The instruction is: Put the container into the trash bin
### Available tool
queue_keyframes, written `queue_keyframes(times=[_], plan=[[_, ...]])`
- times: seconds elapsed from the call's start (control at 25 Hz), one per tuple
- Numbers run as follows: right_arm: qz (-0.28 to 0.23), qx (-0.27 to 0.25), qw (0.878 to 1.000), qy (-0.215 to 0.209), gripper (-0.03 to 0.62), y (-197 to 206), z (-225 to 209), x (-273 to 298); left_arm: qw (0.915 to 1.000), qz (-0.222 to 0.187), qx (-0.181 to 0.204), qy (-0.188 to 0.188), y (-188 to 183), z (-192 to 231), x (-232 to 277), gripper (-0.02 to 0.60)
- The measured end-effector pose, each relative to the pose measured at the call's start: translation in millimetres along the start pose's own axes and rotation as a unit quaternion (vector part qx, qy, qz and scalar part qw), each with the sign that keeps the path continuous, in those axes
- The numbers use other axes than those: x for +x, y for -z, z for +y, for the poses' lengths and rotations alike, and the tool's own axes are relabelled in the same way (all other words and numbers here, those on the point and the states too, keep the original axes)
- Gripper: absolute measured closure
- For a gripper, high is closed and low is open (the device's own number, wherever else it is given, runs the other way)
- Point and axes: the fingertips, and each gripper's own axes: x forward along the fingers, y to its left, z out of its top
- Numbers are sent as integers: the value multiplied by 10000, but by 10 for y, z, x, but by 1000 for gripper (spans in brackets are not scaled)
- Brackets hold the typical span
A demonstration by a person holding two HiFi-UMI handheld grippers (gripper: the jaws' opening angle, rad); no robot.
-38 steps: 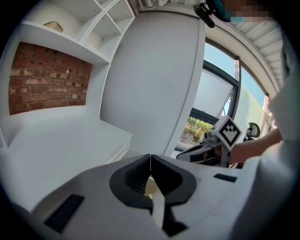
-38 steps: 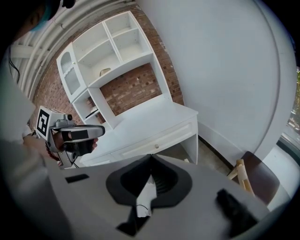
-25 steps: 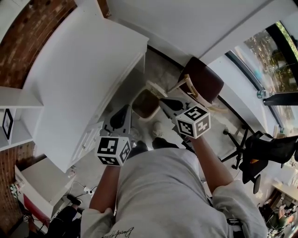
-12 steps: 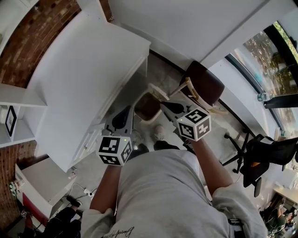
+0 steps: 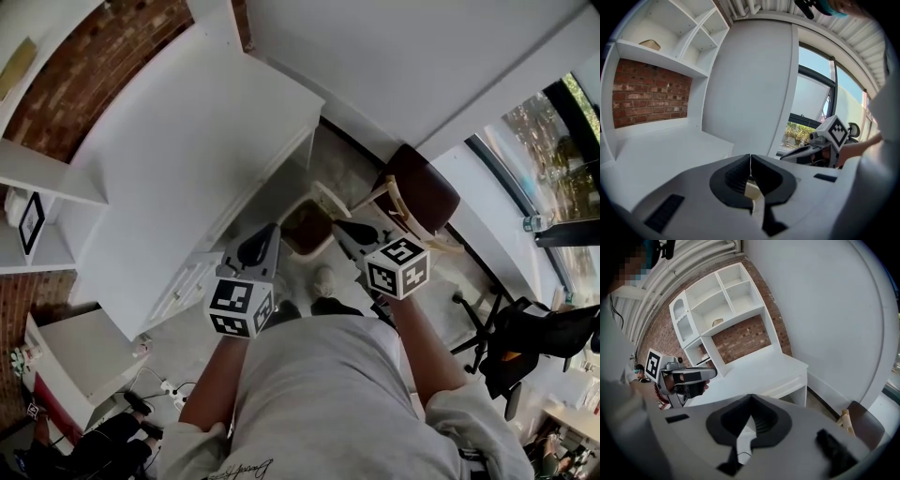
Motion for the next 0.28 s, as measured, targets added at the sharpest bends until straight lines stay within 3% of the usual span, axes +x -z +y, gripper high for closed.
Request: queue_keyframes(times=[0.28], plan=[[36,-36,10000,-81,566,12,95,25,9999,28,-119,-42,54,40,-77,565]])
